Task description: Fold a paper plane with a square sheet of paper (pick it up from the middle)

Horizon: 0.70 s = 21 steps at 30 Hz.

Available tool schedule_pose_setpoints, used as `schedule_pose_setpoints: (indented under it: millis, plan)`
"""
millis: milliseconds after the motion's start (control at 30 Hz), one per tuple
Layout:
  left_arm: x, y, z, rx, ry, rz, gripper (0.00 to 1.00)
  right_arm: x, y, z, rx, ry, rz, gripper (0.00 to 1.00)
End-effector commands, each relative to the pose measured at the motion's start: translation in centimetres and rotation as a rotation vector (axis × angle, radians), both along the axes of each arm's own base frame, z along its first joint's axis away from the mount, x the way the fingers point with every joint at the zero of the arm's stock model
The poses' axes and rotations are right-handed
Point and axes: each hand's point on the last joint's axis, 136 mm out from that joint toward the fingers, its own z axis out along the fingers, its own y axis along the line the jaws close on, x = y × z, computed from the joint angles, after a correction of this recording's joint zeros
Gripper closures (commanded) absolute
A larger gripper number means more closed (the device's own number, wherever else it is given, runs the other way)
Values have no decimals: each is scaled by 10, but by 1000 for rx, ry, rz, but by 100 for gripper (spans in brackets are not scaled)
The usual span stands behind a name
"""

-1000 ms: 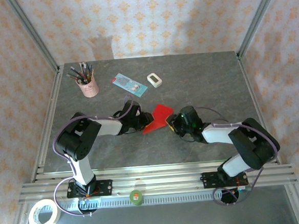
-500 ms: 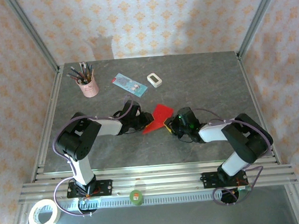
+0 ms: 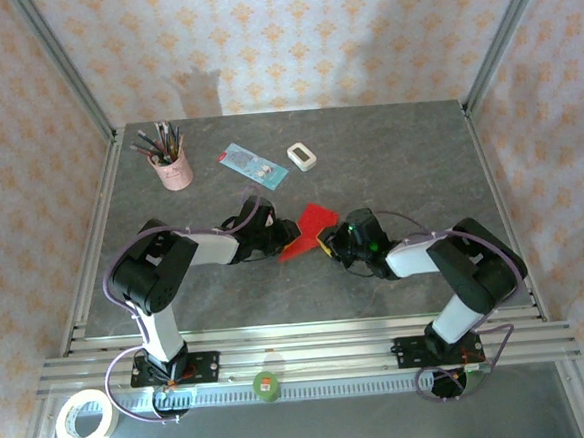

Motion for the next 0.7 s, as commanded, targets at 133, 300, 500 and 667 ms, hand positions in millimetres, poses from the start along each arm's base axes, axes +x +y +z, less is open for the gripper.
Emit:
schedule_pose_setpoints:
  millis: [133, 300, 500, 667]
  plan:
    - [-20, 13, -34, 77, 89, -6, 71, 0, 1, 0, 34, -1, -25, 76]
    - [-19, 13, -34, 78, 88, -6, 71, 0, 1, -5, 30, 15, -26, 77]
    - [-18, 12, -31, 74, 85, -9, 71, 4, 5, -1, 34, -4, -17, 79]
    - [-15, 10, -28, 70, 78, -11, 70, 5, 9, -1, 53, -12, -4, 79]
